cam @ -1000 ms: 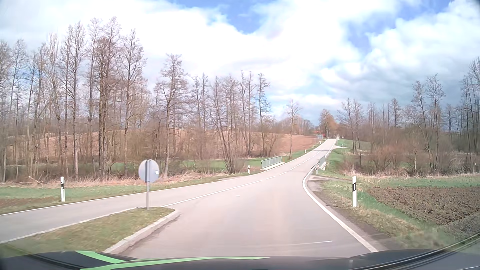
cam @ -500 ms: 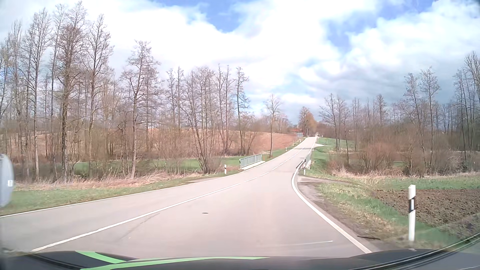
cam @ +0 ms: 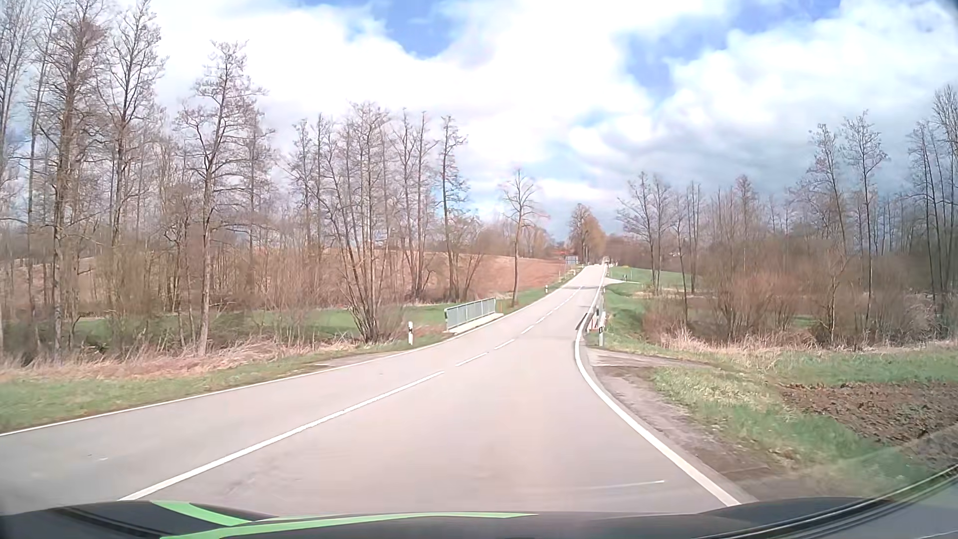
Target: Follow the waypoints while adhering to traffic rules and regulations
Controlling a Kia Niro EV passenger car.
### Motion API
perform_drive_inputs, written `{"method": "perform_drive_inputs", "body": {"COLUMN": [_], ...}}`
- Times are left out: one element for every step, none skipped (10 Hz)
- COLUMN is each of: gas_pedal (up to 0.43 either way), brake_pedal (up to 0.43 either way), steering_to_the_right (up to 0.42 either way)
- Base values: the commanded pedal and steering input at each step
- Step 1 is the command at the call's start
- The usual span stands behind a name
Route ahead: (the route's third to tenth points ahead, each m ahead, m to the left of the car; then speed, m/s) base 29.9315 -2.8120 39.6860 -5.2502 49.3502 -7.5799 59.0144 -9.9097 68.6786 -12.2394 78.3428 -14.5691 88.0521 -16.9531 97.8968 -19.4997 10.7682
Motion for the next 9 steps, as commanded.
{"method": "perform_drive_inputs", "body": {"gas_pedal": [0.22,0.22,0.22,0.22,0.22,0.22,0.22,0.22,0.22], "brake_pedal": [0.0,0.0,0.0,0.0,0.0,0.0,0.0,0.0,0.0], "steering_to_the_right": [0.029,0.028,0.028,0.028,0.028,0.028,0.028,0.028,0.028]}}
